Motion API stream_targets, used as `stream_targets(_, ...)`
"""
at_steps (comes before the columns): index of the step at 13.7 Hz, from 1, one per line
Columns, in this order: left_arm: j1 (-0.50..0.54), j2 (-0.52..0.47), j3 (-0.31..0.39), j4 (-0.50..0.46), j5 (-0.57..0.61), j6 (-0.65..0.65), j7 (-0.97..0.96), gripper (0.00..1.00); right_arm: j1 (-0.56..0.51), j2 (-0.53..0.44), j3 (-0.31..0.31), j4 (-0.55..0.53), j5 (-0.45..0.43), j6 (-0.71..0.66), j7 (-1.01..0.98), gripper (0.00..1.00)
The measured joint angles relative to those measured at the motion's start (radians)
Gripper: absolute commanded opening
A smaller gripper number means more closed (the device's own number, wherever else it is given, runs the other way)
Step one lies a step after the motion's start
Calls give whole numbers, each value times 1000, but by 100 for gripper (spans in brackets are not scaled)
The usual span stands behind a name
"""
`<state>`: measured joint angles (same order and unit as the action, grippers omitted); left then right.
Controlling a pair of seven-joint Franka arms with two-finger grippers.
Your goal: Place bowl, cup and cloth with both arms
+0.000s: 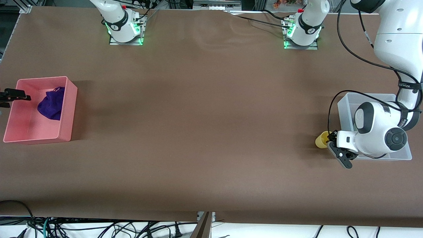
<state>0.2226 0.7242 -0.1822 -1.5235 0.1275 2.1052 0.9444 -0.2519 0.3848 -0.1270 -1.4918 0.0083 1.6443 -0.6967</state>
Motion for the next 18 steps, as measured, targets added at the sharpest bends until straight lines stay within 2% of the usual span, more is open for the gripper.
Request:
stream_targets(6,0,-30,-1,25,1,-17,93,0,6,-71,194,44,-31,-78,383,100)
stream_targets(8,0,-68,-1,73,1,-132,99,0,9,-96,261,45,-61,-90,483,100)
stream_targets(11,11,-127,10,190,2,-379,103,0,9,-133,322,45,-82,-97,507,100)
stream_targets(13,45,-148,21,210,30,-453,131,0,10,-153,366,46,-125,-97,510,100)
stream_targets(16,130,-135,26,198,127,-442,192,0,9,-183,375,75,-137,-94,514,100)
stream_targets(18,193,-117,27,149,153,-328,239,0,5,-199,371,90,-138,-93,514,100)
